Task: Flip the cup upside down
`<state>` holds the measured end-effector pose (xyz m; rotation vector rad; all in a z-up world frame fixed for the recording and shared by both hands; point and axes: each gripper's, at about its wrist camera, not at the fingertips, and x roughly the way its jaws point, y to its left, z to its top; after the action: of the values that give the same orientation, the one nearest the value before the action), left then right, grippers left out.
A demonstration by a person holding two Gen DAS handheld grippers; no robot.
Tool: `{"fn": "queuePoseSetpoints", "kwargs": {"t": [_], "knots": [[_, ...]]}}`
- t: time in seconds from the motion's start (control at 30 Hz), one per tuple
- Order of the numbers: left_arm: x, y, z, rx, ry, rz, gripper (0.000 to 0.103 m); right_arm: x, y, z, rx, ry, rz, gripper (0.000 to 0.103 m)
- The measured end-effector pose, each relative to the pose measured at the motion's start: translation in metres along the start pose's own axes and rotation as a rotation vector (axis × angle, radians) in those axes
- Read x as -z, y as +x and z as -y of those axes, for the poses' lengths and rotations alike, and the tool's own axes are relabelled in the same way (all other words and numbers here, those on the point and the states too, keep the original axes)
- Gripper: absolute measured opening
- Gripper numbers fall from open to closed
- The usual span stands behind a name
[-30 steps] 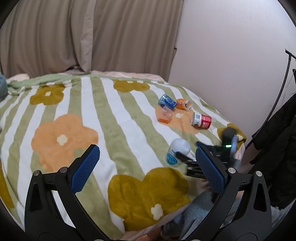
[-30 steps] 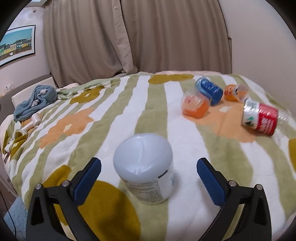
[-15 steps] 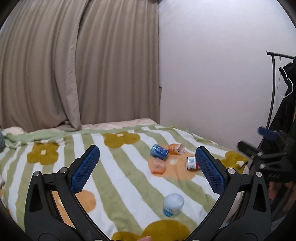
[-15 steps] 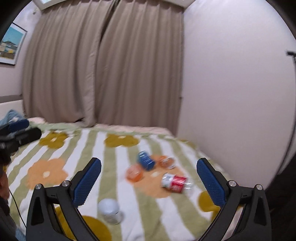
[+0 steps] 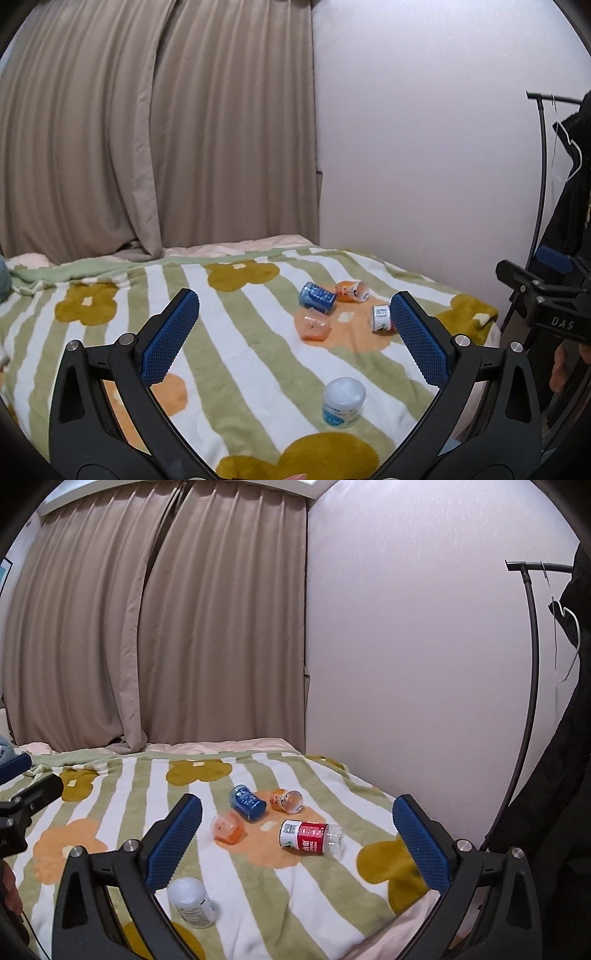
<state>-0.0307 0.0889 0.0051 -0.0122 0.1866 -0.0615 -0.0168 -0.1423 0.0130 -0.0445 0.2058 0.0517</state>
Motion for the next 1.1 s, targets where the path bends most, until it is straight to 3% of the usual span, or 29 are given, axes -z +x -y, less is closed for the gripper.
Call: {"fn": "queuePoseSetpoints", "kwargs": {"t": [1.1], "knots": [[0.004, -0.001, 0.017, 0.022, 0.022, -0.018, 0.103, 0.009, 0.002, 0.007, -0.002, 0.039, -0.034, 0.103]]}}
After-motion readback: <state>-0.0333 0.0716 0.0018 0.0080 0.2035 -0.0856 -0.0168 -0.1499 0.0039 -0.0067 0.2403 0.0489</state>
